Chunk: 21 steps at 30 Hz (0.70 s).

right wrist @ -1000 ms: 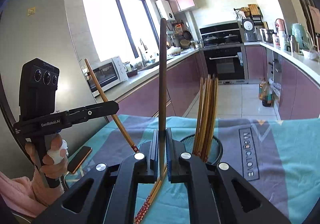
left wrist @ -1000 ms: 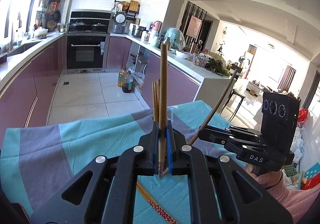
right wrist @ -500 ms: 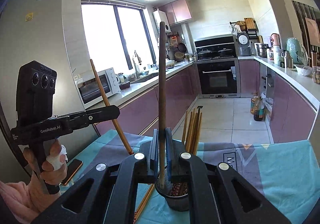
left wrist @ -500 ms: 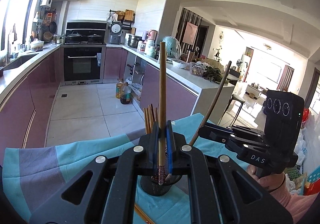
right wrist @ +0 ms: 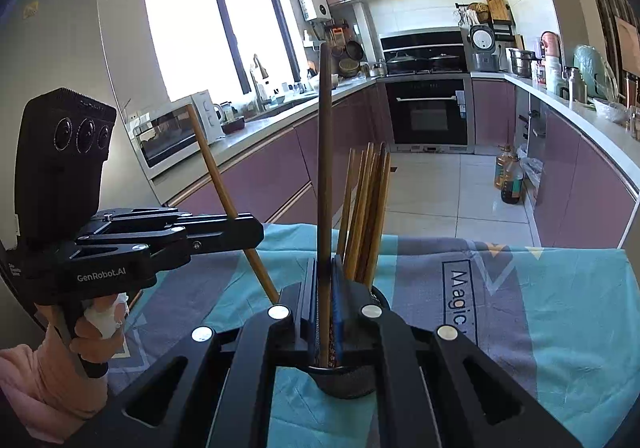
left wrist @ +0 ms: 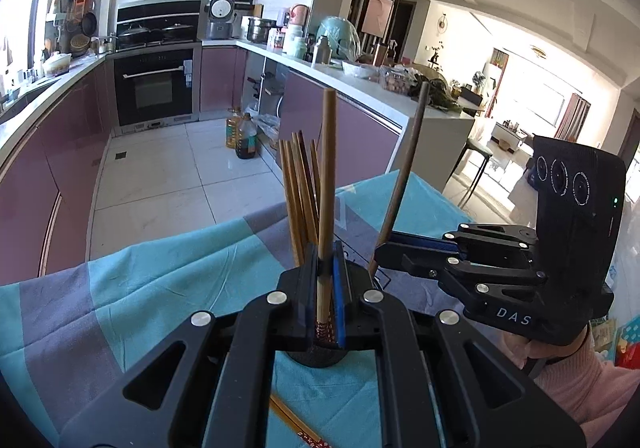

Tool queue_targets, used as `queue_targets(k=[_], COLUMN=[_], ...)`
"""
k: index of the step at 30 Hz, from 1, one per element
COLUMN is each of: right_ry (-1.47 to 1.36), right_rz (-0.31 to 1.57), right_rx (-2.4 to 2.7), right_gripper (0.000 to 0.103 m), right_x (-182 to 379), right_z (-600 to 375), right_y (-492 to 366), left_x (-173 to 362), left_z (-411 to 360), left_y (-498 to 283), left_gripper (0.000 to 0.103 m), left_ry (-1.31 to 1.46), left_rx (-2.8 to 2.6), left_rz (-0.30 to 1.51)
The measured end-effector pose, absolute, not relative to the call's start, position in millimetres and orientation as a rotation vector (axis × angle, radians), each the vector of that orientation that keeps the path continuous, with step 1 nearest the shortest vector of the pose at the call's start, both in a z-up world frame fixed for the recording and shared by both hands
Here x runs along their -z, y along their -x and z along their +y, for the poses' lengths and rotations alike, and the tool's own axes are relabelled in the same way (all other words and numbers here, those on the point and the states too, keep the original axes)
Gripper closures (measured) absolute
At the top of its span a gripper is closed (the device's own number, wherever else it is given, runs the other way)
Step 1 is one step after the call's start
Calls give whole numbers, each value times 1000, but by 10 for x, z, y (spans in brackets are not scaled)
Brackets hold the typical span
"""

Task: Organize utensils
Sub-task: 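Lower both chopsticks into the mesh cup and open both tools, then withdraw both tools from the cup toward the last two chopsticks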

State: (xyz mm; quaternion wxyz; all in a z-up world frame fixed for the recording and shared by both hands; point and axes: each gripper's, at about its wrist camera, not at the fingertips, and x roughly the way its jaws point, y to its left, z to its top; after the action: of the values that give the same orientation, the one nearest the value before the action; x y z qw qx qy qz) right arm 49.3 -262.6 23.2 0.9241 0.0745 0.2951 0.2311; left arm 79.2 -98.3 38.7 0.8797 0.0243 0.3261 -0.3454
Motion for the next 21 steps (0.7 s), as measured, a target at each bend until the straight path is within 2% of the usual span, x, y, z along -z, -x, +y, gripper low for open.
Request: queue_targets(k=[13, 14, 16, 21], right_ry=[-184, -189, -192, -202], right_rz=[667, 668, 669, 666], right_rx=[-455, -455, -459, -461], right_gripper=[97, 97, 96, 95], right_x=[-71, -67, -62, -62], right_z=[-2615, -2616, -2607, -2610], right_y=[-592, -591, -580, -551], left_x=[-294, -288, -269, -215], left_z=[-1104, -1093, -1086, -1062], left_y=[-1028, -1035, -1047, -1064], left_gripper=[95, 90, 88, 87], left_ry=[-42, -32, -24, -18], left_rx=[695, 693, 698, 706], left_rz=[761, 762, 768, 775])
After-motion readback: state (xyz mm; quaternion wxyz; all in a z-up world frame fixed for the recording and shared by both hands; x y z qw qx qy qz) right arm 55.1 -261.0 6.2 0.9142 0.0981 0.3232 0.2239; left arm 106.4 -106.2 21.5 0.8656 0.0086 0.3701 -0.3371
